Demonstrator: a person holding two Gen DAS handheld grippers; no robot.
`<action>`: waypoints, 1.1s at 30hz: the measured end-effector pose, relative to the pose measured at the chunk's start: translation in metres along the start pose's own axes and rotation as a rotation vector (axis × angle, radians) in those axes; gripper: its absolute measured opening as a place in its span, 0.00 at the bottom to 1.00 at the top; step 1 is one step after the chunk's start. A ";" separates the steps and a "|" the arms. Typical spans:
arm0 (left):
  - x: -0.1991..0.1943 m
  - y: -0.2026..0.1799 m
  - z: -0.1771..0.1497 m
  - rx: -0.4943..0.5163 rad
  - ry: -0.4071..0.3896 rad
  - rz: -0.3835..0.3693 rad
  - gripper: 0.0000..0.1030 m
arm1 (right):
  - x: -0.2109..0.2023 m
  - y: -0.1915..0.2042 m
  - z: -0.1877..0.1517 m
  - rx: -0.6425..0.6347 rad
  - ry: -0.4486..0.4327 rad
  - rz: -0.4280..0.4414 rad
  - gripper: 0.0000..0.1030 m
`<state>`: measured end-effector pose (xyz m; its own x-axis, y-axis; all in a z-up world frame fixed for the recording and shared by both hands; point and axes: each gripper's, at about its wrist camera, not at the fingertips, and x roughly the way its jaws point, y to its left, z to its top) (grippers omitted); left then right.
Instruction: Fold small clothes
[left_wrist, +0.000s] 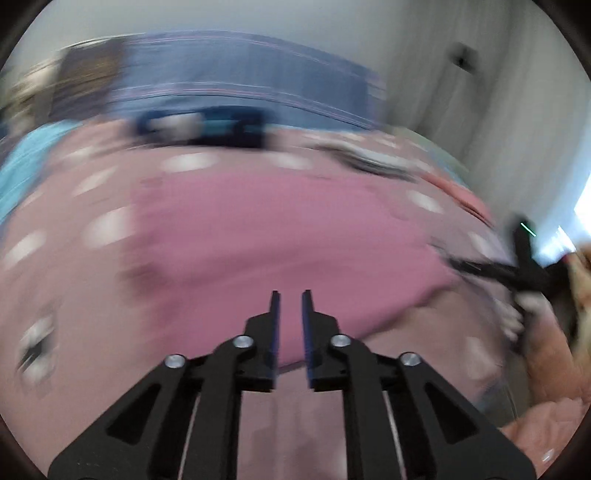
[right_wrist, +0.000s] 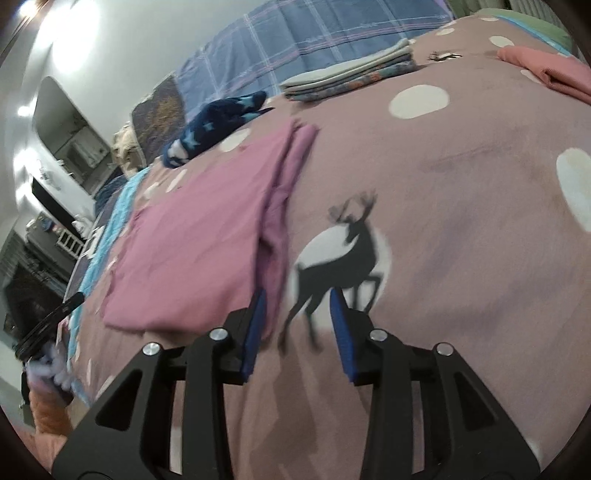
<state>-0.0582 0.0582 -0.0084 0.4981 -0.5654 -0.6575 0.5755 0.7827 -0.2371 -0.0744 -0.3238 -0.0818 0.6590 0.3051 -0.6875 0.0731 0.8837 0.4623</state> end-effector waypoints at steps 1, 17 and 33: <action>0.018 -0.025 0.007 0.063 0.029 -0.056 0.14 | 0.002 -0.003 0.007 0.006 0.004 -0.010 0.30; 0.180 -0.202 0.015 0.479 0.250 -0.134 0.36 | 0.114 -0.015 0.155 0.015 0.139 0.102 0.31; 0.191 -0.176 0.008 0.314 0.310 -0.378 0.08 | 0.147 -0.010 0.173 -0.081 0.091 0.074 0.10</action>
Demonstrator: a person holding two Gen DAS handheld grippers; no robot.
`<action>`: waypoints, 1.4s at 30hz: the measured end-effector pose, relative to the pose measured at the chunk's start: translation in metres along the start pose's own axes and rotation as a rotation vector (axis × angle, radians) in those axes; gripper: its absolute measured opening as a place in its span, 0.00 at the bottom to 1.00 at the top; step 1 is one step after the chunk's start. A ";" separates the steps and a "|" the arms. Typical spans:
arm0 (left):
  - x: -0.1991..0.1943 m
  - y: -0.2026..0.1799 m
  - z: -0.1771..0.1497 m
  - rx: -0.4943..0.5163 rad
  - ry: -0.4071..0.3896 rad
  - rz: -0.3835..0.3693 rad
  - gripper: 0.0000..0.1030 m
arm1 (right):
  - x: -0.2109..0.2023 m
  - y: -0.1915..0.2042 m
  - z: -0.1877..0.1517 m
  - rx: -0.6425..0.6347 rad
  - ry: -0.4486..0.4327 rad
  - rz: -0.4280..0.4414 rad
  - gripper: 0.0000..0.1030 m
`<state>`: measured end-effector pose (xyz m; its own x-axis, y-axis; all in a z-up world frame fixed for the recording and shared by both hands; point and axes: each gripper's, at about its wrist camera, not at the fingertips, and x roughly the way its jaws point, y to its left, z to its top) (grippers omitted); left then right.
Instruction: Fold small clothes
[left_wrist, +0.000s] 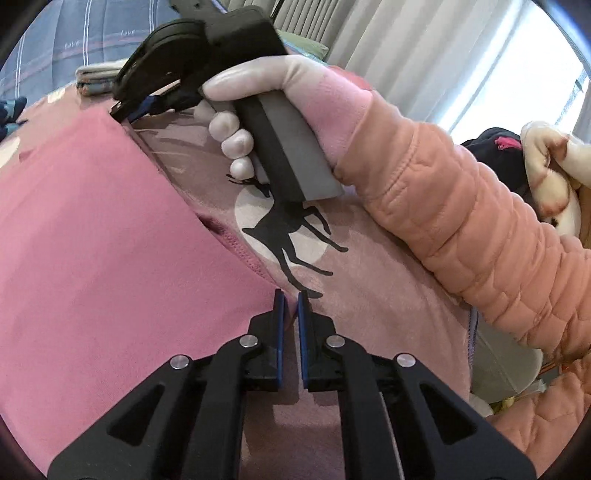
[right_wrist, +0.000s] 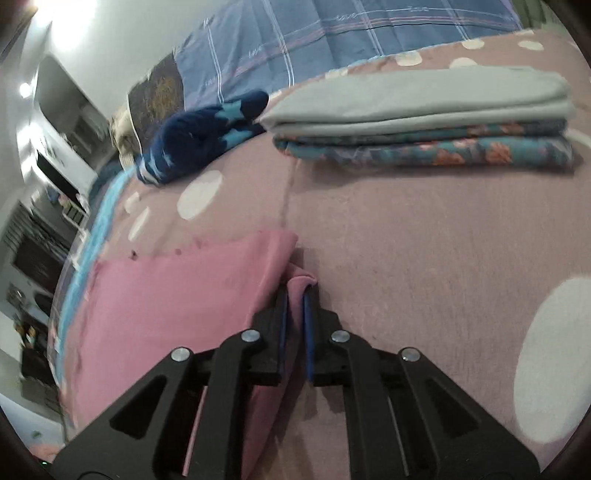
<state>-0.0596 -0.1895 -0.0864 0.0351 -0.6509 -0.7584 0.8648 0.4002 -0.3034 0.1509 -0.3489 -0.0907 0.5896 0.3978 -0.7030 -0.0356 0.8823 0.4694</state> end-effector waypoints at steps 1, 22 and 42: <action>-0.001 -0.003 -0.001 0.013 -0.003 0.006 0.10 | -0.008 -0.001 0.000 0.026 -0.021 -0.016 0.17; -0.241 0.099 -0.161 -0.442 -0.464 0.437 0.50 | -0.071 0.144 -0.101 -0.416 0.006 -0.189 0.26; -0.264 0.206 -0.232 -0.656 -0.466 0.315 0.40 | 0.156 0.459 -0.062 -0.798 0.276 -0.128 0.30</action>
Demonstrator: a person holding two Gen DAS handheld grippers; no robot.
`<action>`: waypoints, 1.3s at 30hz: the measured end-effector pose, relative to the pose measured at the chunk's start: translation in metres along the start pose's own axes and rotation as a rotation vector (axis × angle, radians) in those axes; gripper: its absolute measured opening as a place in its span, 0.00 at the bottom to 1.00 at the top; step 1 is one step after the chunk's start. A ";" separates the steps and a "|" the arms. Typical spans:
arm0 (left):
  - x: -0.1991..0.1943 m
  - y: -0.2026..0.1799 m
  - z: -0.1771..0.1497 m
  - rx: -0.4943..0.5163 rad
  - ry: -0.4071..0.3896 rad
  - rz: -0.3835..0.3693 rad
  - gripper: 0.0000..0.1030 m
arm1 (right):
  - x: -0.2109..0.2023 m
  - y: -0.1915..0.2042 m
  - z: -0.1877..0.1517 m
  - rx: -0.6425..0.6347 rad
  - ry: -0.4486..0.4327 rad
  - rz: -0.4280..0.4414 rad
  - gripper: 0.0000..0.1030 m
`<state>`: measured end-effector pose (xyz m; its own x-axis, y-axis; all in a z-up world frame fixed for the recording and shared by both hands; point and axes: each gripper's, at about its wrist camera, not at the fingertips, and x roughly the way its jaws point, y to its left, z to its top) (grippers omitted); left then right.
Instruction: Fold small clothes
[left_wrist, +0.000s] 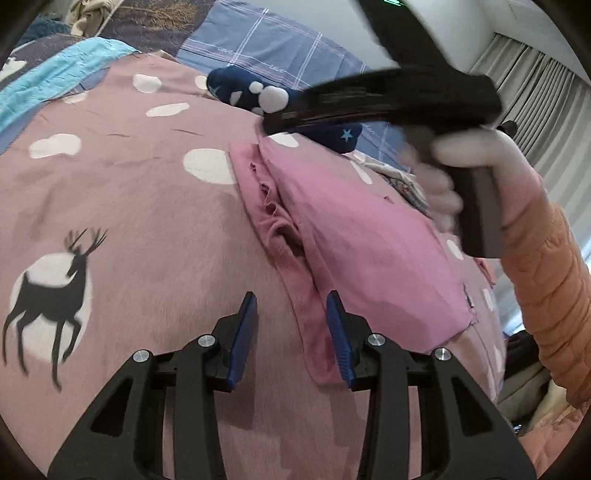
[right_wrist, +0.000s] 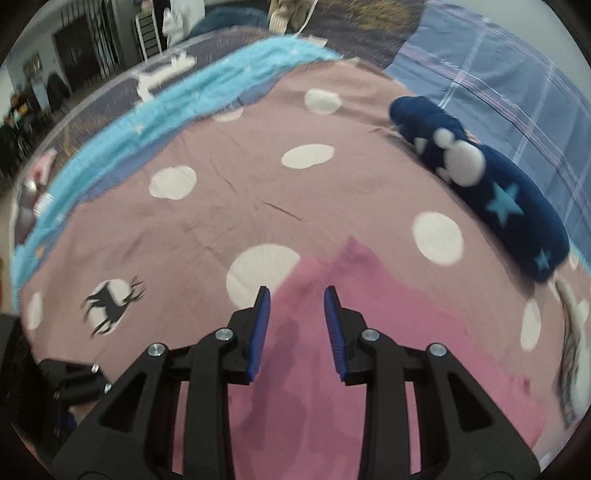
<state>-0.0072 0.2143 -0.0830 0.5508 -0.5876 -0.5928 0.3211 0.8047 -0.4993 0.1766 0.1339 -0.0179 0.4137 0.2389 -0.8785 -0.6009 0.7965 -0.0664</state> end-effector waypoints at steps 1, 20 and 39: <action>0.003 0.002 0.004 0.000 0.003 -0.007 0.41 | 0.009 0.005 0.006 -0.018 0.019 -0.022 0.30; 0.017 -0.009 0.010 0.111 0.059 0.104 0.01 | 0.074 -0.005 0.031 0.000 0.020 -0.055 0.03; -0.026 0.034 -0.003 -0.064 -0.021 0.021 0.33 | -0.081 0.091 -0.180 -0.273 -0.187 0.051 0.45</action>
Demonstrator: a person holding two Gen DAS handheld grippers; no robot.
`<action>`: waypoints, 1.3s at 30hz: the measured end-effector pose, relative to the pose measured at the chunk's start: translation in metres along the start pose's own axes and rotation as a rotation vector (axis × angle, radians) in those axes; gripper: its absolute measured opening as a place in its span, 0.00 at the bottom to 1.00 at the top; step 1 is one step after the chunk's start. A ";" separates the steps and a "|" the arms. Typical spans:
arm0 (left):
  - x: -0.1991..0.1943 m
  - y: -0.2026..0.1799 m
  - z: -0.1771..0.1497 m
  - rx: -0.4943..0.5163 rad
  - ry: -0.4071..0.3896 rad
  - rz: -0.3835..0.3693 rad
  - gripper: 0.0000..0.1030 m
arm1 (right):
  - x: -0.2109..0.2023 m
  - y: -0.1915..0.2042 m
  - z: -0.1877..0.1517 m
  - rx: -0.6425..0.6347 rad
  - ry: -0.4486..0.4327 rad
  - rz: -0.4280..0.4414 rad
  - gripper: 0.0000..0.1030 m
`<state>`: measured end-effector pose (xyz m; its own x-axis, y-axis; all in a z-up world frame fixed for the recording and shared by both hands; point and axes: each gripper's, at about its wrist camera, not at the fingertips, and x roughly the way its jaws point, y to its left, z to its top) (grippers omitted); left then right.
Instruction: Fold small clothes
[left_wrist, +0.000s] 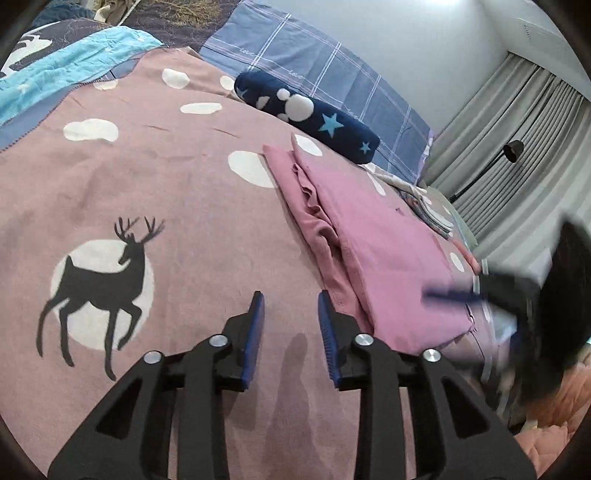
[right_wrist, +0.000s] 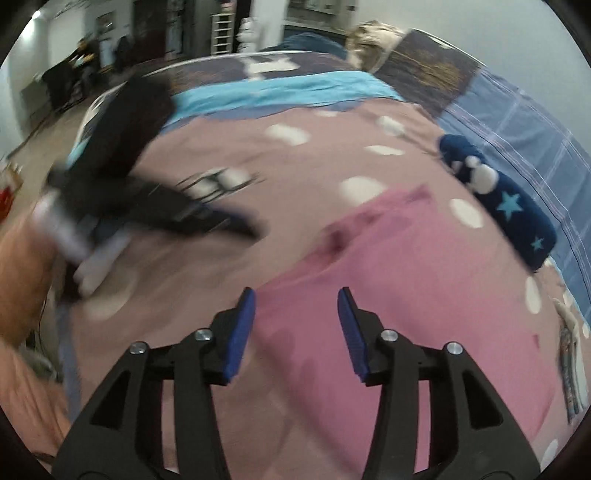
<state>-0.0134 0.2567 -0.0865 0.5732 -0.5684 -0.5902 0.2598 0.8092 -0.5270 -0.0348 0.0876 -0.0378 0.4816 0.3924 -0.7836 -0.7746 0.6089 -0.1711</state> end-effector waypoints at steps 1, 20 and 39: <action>0.000 -0.001 0.002 0.002 -0.001 0.003 0.34 | 0.005 0.013 -0.006 -0.023 0.014 -0.027 0.45; 0.125 0.021 0.113 -0.160 0.105 -0.125 0.25 | 0.042 0.019 -0.014 0.102 0.074 -0.182 0.48; 0.163 -0.011 0.142 -0.074 0.223 -0.150 0.11 | 0.051 -0.005 -0.002 0.243 0.034 -0.164 0.07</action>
<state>0.1876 0.1765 -0.0897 0.3457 -0.7062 -0.6178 0.2665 0.7052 -0.6570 -0.0073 0.1028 -0.0778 0.5755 0.2541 -0.7773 -0.5642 0.8115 -0.1524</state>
